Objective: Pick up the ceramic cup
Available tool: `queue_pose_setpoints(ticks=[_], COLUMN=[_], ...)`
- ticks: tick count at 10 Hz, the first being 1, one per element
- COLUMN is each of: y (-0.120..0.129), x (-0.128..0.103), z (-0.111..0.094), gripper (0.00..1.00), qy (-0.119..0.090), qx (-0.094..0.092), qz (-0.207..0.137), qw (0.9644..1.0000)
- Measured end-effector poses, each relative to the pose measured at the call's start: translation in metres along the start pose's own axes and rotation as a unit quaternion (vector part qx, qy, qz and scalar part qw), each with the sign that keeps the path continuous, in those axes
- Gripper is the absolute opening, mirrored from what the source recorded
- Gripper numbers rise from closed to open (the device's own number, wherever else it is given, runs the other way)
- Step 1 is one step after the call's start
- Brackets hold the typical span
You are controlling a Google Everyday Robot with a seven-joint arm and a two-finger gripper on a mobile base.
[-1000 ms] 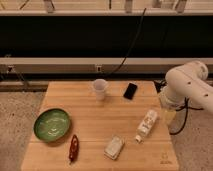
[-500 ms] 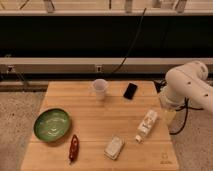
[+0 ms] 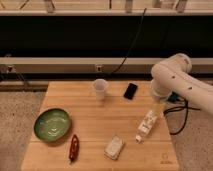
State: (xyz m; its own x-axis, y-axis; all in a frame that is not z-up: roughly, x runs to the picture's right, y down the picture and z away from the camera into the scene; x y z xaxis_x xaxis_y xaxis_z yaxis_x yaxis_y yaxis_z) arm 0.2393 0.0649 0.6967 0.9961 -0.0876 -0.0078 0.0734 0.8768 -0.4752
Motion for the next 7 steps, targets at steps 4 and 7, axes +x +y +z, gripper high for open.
queue_pose_setpoints(ticks=[4, 7], y=[-0.029, -0.039], x=[-0.038, -0.047], z=[0.0, -0.001], gripper=[0.8, 0.8], qy=[-0.002, -0.002], qx=[0.023, 0.036], qz=[-0.038, -0.06], qw=[0.999, 0.9976])
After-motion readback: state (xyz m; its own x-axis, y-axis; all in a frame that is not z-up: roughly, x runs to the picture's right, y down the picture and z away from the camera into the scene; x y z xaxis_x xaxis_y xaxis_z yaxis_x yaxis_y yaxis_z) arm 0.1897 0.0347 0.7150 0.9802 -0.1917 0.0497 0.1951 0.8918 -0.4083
